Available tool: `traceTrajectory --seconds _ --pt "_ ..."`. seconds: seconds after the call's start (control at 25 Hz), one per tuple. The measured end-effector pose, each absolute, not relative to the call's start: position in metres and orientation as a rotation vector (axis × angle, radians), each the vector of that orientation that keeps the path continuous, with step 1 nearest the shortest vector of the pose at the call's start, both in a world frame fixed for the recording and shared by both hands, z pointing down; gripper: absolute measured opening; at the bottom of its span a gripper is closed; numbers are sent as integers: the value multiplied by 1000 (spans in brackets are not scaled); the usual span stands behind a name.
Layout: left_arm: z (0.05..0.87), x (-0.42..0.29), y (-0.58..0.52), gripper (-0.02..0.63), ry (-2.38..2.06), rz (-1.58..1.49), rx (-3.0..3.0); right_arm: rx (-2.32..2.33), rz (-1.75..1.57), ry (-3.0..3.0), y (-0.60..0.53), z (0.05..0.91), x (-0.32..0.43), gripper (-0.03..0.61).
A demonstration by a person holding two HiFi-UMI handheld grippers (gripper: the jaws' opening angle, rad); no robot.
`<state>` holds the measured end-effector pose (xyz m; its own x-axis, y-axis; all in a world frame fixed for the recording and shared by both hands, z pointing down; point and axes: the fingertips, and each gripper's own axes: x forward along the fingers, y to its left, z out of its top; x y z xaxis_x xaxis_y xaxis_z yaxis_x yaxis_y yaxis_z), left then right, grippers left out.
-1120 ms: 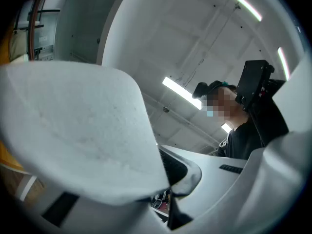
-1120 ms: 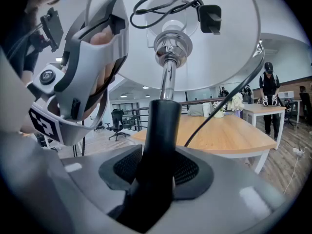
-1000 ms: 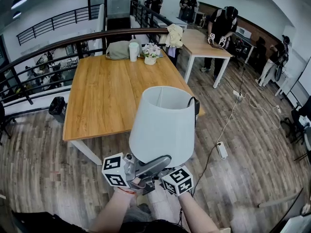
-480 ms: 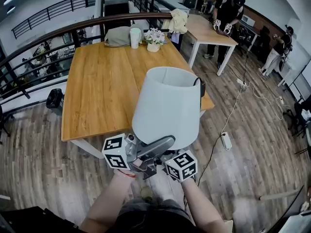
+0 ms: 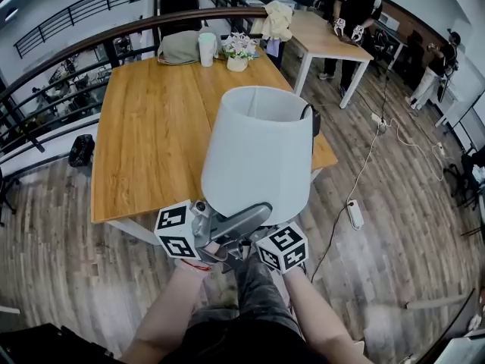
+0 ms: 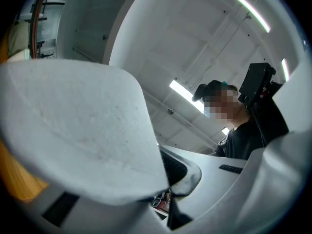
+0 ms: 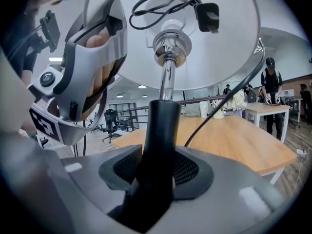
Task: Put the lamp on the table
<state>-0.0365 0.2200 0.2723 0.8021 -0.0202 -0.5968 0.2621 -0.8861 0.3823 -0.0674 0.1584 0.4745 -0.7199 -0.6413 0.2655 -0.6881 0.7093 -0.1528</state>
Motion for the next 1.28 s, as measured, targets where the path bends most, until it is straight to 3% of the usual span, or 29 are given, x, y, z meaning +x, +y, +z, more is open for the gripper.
traceTrajectory --seconds 1.28 --pt "298 47 -43 20 11 -861 2525 909 422 -2745 -90 503 7 186"
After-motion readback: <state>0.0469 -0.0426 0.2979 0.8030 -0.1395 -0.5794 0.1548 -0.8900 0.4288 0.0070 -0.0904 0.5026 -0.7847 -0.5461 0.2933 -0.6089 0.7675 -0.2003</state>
